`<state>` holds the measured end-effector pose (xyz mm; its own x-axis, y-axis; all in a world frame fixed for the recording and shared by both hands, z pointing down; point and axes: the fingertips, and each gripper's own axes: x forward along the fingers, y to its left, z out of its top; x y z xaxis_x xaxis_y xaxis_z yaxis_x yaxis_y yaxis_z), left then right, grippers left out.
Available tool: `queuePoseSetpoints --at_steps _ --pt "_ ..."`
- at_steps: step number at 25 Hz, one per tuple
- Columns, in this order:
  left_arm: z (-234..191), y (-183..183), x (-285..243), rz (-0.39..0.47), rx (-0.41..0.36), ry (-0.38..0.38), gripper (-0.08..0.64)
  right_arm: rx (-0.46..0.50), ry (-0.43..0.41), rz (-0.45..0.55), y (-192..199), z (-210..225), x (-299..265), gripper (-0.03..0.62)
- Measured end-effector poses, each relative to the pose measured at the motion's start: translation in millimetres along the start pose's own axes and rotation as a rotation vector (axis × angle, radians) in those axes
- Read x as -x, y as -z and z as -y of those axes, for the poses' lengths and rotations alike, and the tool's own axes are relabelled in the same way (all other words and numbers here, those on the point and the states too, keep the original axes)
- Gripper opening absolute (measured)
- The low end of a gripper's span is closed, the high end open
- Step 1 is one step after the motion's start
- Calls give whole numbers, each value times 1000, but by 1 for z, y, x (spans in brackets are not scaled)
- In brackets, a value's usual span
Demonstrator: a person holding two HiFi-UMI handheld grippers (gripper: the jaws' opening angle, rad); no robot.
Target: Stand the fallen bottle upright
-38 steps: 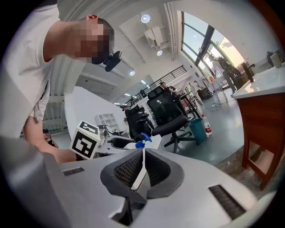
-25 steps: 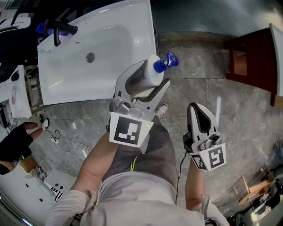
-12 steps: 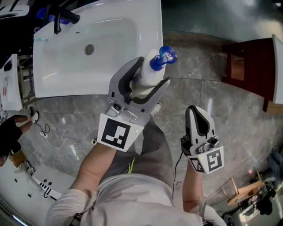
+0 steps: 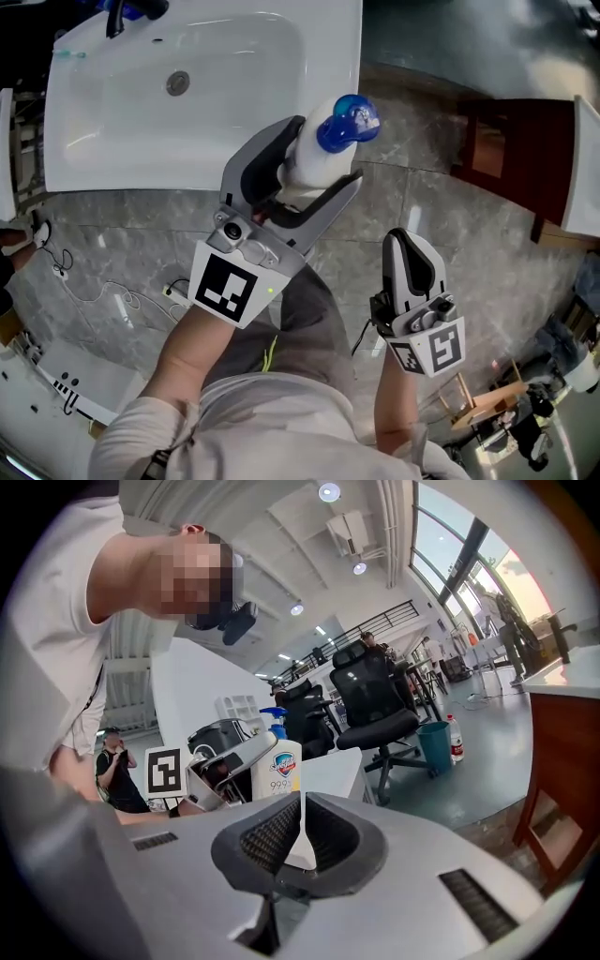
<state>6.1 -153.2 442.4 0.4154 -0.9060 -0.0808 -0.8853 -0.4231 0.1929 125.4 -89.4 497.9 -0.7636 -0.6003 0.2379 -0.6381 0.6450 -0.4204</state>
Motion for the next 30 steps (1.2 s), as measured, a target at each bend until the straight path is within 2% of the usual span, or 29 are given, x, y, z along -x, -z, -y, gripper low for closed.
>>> queuePoseSetpoints --at_steps 5,12,20,30 --pt "-4 -3 9 38 26 31 308 11 3 -5 -1 -9 -6 41" --pt "-10 -7 17 120 119 61 305 17 9 -27 5 -18 -14 41" --pt "-1 0 8 154 90 128 298 39 25 -48 3 -20 -19 41" --pt "-4 3 20 114 37 151 295 25 27 -40 6 -37 -29 41"
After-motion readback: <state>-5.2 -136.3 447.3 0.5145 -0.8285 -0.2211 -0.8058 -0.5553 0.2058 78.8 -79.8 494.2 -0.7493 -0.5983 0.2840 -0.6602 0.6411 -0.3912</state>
